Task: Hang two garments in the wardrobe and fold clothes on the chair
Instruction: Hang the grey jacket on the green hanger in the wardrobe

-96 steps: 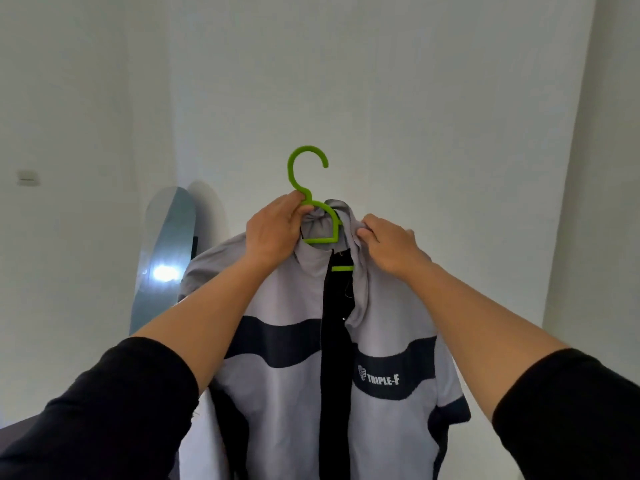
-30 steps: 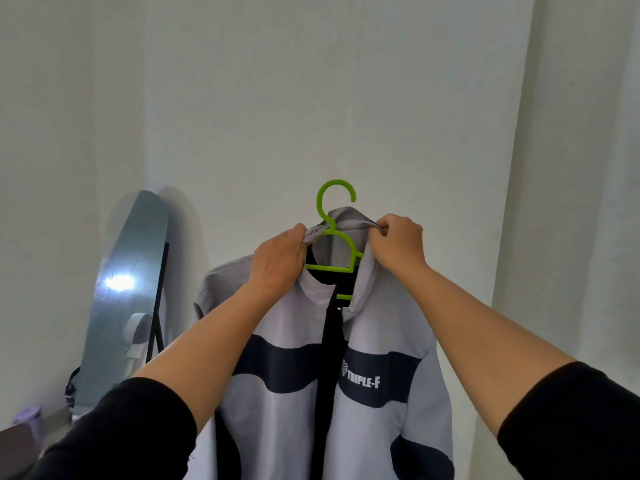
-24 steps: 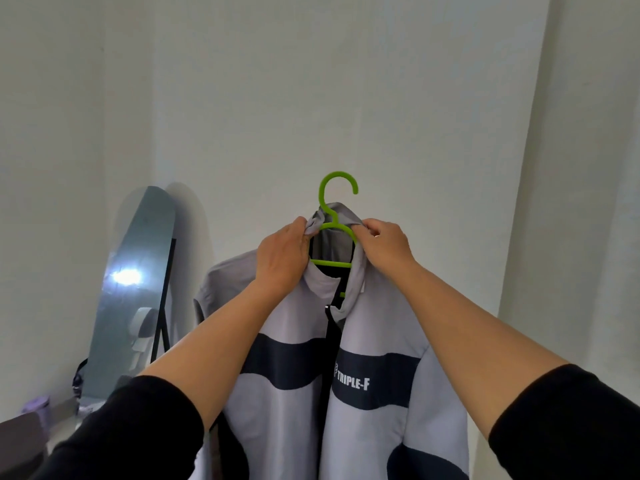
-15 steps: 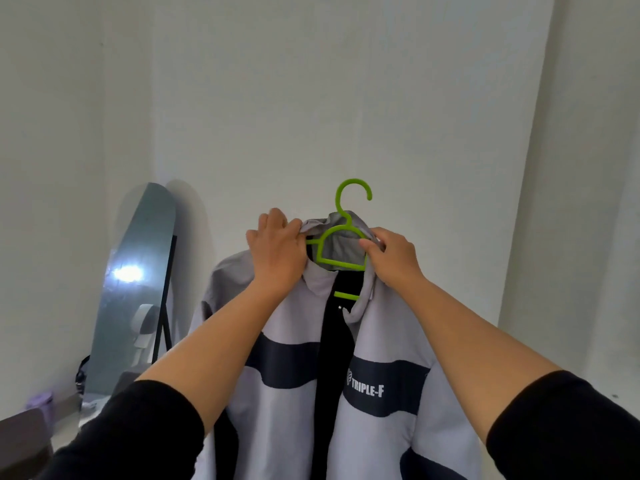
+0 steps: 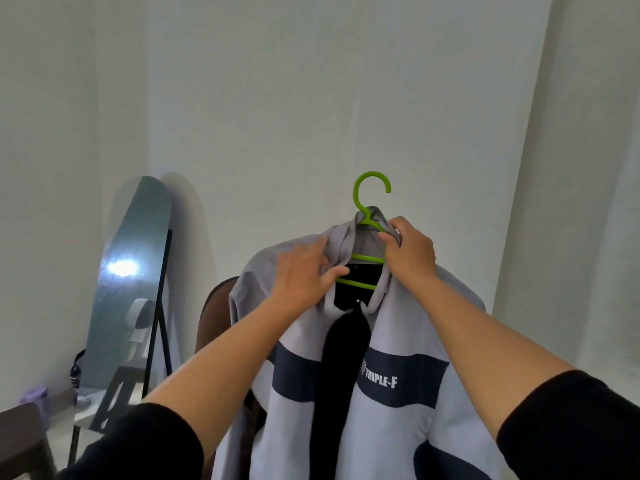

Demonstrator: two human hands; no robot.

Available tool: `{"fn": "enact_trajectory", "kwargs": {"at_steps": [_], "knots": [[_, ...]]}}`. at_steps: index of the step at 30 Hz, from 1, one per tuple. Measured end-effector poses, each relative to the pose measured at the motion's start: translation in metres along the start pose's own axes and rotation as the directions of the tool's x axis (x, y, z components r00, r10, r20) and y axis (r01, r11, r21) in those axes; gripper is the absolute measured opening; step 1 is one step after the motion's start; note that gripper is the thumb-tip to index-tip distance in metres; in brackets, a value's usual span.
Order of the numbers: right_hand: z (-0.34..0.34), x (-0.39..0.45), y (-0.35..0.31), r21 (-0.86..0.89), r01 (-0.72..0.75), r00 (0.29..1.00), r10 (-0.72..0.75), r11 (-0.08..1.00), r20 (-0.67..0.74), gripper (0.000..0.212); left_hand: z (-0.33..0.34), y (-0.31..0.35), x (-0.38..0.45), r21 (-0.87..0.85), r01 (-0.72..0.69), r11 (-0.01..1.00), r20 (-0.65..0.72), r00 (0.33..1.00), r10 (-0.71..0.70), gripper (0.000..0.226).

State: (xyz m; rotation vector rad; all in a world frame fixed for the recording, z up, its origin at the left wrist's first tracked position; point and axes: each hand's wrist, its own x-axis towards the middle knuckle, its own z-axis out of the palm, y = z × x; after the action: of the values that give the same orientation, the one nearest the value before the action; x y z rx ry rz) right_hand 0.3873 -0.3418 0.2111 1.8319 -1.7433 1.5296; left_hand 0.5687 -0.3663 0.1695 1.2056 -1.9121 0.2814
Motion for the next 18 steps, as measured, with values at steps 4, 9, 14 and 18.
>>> {"fn": "enact_trajectory", "kwargs": {"at_steps": [4,9,14,18], "knots": [[-0.015,0.001,0.010,0.077,0.031,1.000,-0.031,0.997,-0.005,0.010,-0.018,-0.009,0.025,0.061,-0.026,0.998,-0.113,0.993,0.033,0.053],[-0.037,-0.002,0.020,0.136,0.108,0.994,-0.104,0.985,-0.039,0.024,-0.008,0.012,0.052,-0.143,-0.056,0.988,0.078,0.995,0.068,0.020],[-0.078,-0.011,0.058,-0.185,0.341,0.929,-0.301,0.922,0.213,0.062,0.004,0.046,0.057,-0.200,-0.102,0.975,-0.088,0.992,0.086,0.018],[-0.103,-0.009,0.090,-0.314,0.389,0.919,-0.389,0.866,0.065,0.064,0.009,0.087,0.069,-0.187,-0.171,0.967,-0.132,0.980,0.147,0.021]]}}
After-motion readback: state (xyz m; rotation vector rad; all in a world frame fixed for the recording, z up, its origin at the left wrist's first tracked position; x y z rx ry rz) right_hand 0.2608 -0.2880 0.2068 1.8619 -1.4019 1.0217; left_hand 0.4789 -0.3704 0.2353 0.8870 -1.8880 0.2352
